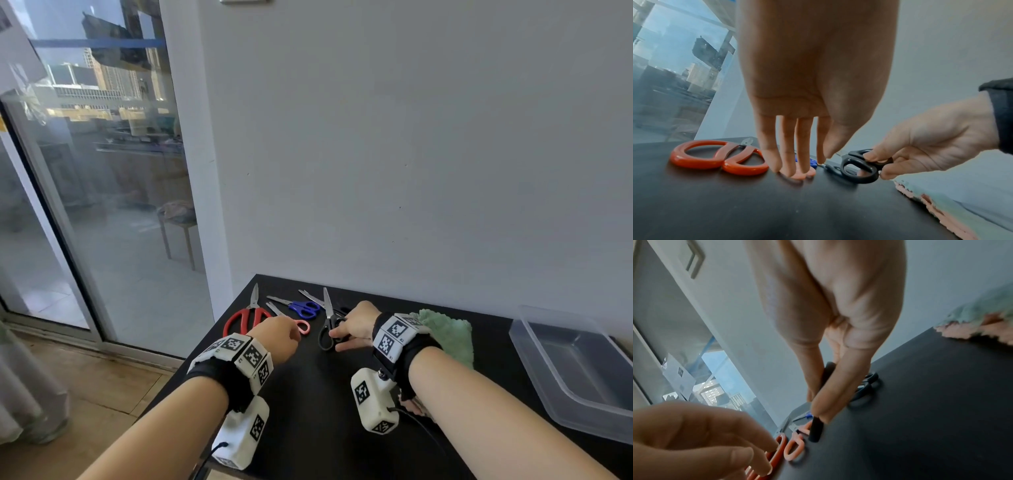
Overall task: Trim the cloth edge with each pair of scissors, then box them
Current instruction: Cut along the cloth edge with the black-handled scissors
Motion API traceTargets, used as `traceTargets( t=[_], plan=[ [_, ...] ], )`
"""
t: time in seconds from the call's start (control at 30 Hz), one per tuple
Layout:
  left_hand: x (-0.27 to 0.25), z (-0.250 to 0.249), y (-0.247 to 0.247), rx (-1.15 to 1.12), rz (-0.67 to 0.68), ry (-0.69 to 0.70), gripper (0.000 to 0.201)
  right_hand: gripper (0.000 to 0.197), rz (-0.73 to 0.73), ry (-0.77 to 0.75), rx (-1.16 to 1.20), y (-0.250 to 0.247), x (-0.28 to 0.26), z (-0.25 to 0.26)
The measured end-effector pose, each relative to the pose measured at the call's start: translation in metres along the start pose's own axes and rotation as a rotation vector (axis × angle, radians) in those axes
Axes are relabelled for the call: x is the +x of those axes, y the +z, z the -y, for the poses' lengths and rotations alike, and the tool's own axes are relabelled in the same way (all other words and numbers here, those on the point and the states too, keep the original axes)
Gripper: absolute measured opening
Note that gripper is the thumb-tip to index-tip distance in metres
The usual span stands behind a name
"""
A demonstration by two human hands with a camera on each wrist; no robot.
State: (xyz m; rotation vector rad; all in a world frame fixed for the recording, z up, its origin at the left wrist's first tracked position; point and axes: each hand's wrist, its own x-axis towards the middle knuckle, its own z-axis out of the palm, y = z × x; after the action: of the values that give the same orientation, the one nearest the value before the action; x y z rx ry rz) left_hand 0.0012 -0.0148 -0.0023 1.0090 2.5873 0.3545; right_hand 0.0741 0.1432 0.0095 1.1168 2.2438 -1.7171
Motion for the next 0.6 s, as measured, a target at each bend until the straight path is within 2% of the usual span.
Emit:
traceTargets(
  t=[0.3, 0.6],
  plan=[
    [-0.024, -0.048, -0.009, -0.063, -0.102, 0.123, 0.034, 0.016, -0.016, -0.194, 0.26, -0.043, -0.057, -0.027],
    [-0.037, -0.106, 0.005, -0.225, -0.126, 0.238, 0.041, 0.018, -0.055, -0.262, 0.372, -0.072, -0.111, -0.068]
  ],
)
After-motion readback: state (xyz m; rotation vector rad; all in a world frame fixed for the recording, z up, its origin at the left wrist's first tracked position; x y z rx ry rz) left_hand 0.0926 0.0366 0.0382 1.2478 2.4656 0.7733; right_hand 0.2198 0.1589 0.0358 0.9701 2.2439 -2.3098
